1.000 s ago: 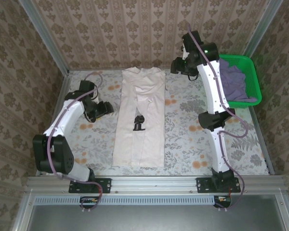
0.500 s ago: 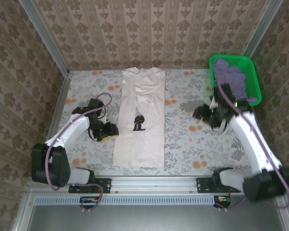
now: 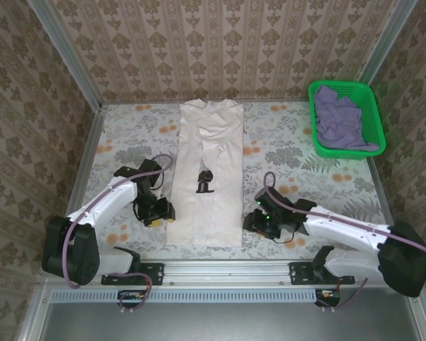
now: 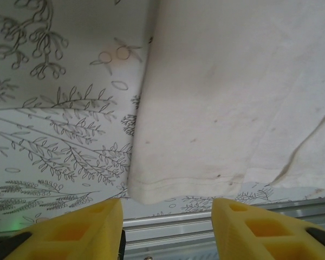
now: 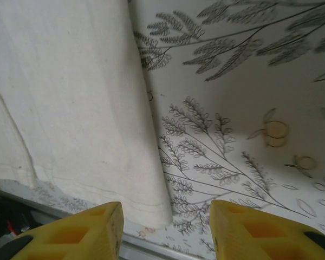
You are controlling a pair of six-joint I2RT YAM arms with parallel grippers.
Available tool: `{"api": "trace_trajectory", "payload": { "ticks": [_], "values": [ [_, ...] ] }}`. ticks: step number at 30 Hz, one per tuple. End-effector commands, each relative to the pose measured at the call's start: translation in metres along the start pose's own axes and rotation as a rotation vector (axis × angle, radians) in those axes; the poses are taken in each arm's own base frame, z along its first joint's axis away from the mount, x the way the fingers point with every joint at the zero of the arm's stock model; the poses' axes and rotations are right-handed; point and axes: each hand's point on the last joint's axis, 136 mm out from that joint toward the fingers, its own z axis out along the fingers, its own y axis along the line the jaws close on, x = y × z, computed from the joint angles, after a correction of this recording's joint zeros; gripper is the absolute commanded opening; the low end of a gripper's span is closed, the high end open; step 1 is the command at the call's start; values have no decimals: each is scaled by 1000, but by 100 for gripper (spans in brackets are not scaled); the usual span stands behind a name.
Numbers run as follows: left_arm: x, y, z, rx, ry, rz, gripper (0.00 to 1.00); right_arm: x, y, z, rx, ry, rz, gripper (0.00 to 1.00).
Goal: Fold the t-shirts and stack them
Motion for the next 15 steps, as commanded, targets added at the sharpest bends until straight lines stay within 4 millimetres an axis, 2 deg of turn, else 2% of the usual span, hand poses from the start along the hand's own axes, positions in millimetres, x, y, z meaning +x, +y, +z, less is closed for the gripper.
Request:
{"api": "trace_trajectory", "payload": {
  "ticks": [1, 6, 15],
  "values": [
    [8, 7, 3, -18, -2, -76, 49, -2, 20, 12, -23, -45, 11, 47],
    [15, 7, 16, 18, 27, -133, 47, 12, 9, 29, 38, -18, 32, 44],
    [23, 9, 28, 36, 55, -150, 45, 19, 0, 34, 94, -7, 38, 41]
  ]
}}
